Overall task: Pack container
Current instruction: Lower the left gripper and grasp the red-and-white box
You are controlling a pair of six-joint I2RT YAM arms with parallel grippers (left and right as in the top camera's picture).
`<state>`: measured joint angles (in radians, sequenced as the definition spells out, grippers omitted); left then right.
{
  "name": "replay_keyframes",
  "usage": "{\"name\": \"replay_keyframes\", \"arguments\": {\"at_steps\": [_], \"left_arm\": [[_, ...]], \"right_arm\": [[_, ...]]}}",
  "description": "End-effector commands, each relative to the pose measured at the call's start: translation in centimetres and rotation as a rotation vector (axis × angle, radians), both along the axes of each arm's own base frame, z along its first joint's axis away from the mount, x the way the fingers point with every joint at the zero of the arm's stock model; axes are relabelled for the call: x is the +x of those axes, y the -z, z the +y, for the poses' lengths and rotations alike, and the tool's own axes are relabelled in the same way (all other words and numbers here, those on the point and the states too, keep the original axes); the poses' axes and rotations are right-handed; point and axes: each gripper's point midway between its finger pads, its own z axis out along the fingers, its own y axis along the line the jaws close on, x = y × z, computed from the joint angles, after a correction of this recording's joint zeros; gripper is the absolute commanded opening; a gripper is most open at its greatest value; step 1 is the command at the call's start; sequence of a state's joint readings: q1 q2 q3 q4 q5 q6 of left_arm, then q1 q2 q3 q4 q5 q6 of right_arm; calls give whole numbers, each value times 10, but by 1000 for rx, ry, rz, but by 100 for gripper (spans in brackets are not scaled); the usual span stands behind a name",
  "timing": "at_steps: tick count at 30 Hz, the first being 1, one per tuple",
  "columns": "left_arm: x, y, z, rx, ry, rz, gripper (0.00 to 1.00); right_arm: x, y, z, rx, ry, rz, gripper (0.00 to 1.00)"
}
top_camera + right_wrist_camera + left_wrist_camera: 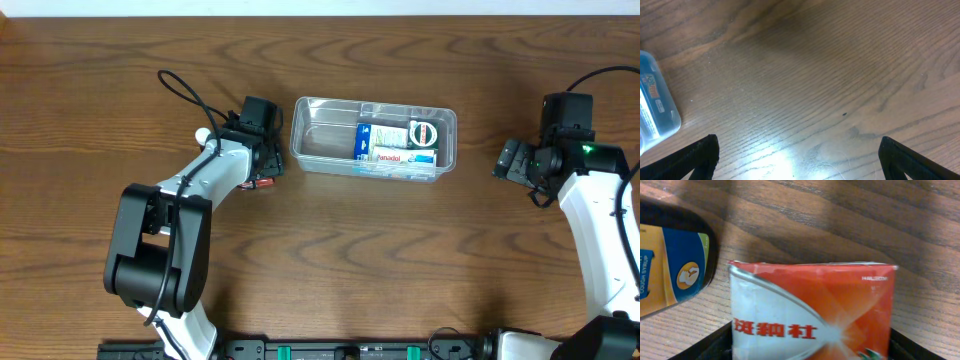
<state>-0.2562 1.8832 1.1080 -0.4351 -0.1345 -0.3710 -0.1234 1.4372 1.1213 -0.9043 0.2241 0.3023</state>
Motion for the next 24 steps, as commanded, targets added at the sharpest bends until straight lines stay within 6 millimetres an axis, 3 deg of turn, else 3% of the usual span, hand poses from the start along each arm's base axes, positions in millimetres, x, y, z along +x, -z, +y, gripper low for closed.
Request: {"name": "replay_keyframes", "arguments": {"at_steps": [1,8,15,24], "left_arm": [[4,0,2,2,-14,-11,78],[5,-1,2,1,-14,-14,78],[4,0,1,0,-13,-9,66],[5,-3,-8,-48,5,-11,65]], "right_arm": [[0,-3,-3,-11,-2,-3,99],[0,-3,-3,-11,-2,-3,99],[0,-3,-3,-11,-2,-3,99],[0,-3,-3,-11,-2,-3,99]]}}
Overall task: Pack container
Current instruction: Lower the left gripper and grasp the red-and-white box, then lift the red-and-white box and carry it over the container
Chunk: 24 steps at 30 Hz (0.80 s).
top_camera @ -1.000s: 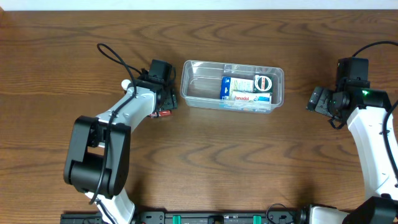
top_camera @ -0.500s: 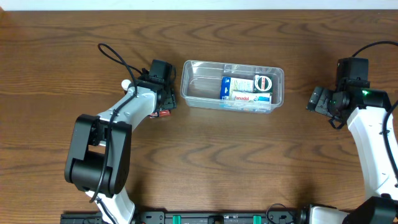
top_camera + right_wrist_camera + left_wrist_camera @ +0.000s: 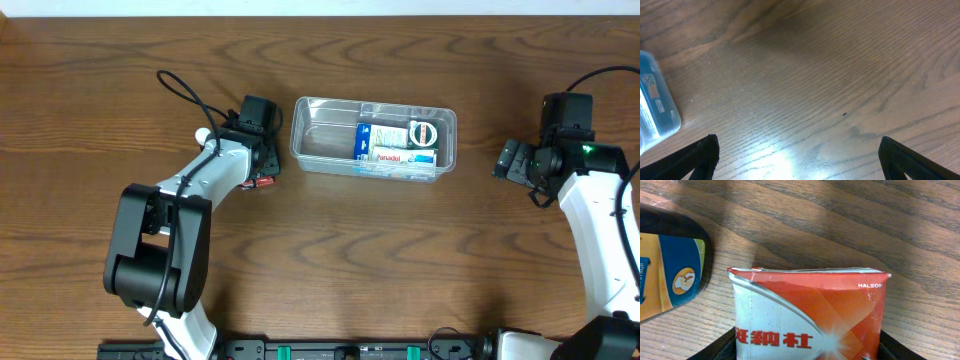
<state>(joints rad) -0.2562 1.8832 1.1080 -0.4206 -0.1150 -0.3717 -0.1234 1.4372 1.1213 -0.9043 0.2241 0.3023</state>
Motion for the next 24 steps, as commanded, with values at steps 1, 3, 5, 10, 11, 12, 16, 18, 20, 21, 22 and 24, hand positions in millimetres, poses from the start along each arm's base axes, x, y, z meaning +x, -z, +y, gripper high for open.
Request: {"name": "replay_keyframes", "arguments": {"at_steps": [1,3,5,10,11,12,16,18,20,21,22,24], "left_arm": [[4,-5,-4,-28,1,-8,65],[5,-13,-4,-30,1,-18,65],[8,-27,-5,-35,1,-35,65],[14,-79,-7,-45,2,-78,65],[16,-94,-7,-45,9,-88,65],[17,-104,-7,-45,13,-93,65],[20,-147,-11,-48,22,-107,65],[21,-169,-17,-52,41,-123,65],[24,-188,-28,-58,72,-150,65],[25,-194,-33,-63,82,-163,65],[26,-201,-40,-69,97,-180,65],[28,-216,-58,-84,134,-220,65]], "right_arm": [[0,-3,-3,-11,-2,-3,99],[0,-3,-3,-11,-1,-3,99],[0,-3,-3,-11,-1,-3,99],[0,-3,-3,-11,-2,-3,99],[0,-3,-3,-11,-2,-3,99],[0,-3,-3,-11,-2,-3,99],[0,-3,-3,-11,-2,-3,99],[0,-3,-3,-11,-2,-3,99],[0,-3,-3,-11,-2,-3,99],[0,-3,-3,-11,-2,-3,99],[0,-3,-3,-11,-2,-3,99],[0,-3,-3,-11,-2,-3,99]]}}
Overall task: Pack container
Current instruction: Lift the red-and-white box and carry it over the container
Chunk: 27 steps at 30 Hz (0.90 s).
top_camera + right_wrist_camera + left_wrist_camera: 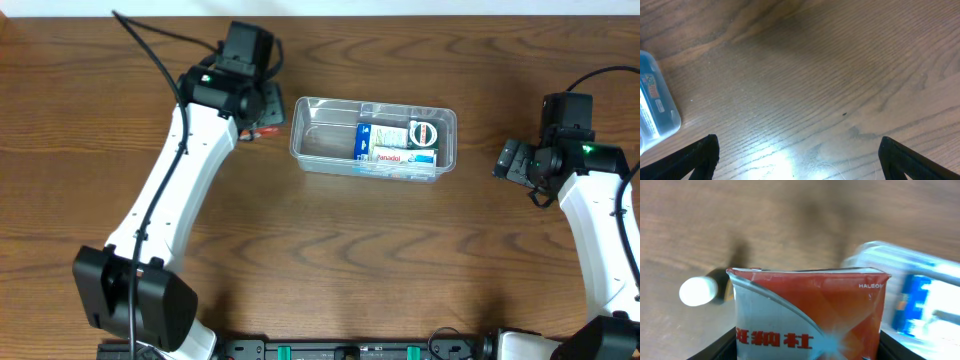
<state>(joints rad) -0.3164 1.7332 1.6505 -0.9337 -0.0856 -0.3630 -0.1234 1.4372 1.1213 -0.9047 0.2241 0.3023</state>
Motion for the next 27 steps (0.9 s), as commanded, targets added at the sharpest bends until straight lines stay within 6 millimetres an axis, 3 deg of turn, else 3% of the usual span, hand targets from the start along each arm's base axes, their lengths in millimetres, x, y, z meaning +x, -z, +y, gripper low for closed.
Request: {"name": "replay_keyframes", "arguments": {"at_steps": [1,6,13,17,27], "left_arm": [[3,-29,-30,-12,84,-80,65],[0,-40,-82,-13,244,-153,65],[-11,-24,-134,-17,358,-149,65],[-9,-2,-145,8,372,-115,65],[2,52,-145,76,360,-24,65]], "right_arm": [[0,-3,-3,-11,-1,-3,99],[0,-3,-3,-11,-2,-3,99],[0,-3,-3,-11,-2,-3,99],[0,-3,-3,-11,-2,-3,99],[0,-3,-3,-11,-2,-3,99]]}}
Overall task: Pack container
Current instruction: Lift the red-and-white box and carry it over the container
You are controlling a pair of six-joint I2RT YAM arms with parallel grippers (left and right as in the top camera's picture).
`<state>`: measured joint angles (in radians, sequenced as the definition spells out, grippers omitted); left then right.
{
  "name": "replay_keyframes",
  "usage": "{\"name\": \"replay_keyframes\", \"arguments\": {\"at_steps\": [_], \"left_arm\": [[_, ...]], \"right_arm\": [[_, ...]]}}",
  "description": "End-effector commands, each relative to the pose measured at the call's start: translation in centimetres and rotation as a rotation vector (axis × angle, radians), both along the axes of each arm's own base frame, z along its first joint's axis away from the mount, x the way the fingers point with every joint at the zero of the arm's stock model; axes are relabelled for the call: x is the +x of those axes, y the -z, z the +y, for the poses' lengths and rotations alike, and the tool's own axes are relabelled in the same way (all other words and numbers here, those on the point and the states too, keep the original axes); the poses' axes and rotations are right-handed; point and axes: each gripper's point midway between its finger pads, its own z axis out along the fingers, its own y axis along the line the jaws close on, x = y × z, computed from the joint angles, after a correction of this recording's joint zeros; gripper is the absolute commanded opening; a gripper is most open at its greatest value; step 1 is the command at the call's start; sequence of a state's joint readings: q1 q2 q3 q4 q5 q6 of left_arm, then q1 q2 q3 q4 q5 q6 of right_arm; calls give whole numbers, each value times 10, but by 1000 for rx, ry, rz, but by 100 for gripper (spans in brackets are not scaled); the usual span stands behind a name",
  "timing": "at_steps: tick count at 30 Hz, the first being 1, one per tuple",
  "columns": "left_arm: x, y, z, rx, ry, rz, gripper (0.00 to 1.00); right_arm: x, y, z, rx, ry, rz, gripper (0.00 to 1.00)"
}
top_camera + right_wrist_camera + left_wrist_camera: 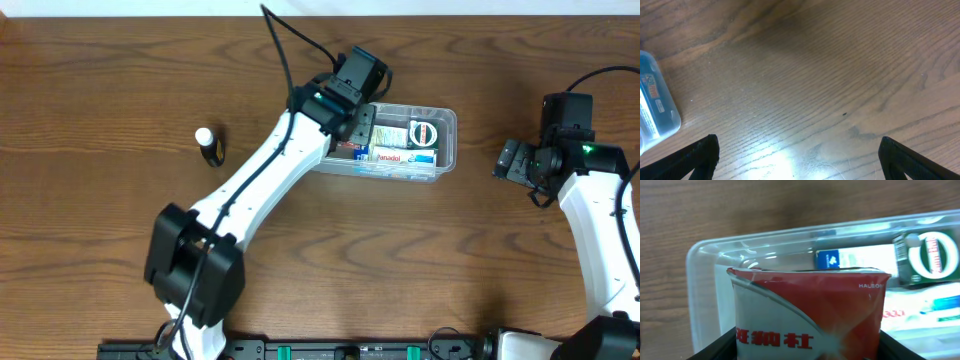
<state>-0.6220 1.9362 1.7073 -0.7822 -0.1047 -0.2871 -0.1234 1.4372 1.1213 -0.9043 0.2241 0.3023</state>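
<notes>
My left gripper (352,112) is shut on a red and white box (807,312) and holds it over the left part of the clear plastic container (300,152). The container (702,275) holds a blue and white box (385,135), a green box (424,133) and a white toothpaste box (400,157) at its right side. In the overhead view the arm hides most of the red box. My right gripper (799,160) is open over bare table to the right of the container, with nothing between its fingers.
A dark bottle with a white cap (208,144) lies on the table at the left. A corner of the container (655,107) shows at the left edge of the right wrist view.
My left gripper has moved right with the red box, from just left of the container to over its left part. The dark bottle is now uncovered on the table. The right arm has not moved.
My left gripper was low at the table left of the container, shut on the red box beside the dark bottle. Then it held the box raised near the container's left end, and now over the container. The right gripper stayed open and still.
</notes>
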Motion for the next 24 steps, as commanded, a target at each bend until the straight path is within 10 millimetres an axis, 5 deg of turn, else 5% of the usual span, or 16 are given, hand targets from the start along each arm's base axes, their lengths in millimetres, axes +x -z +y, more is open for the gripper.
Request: {"name": "replay_keyframes", "arguments": {"at_steps": [1,8,24], "left_arm": [[7,8,3,32,-4,-2,65],[4,36,5,61,-33,61,65],[12,35,11,88,-69,20,64]], "right_arm": [[0,-3,-3,-11,-2,-3,99],[0,-3,-3,-11,-2,-3,99],[0,-3,-3,-11,-2,-3,99]]}}
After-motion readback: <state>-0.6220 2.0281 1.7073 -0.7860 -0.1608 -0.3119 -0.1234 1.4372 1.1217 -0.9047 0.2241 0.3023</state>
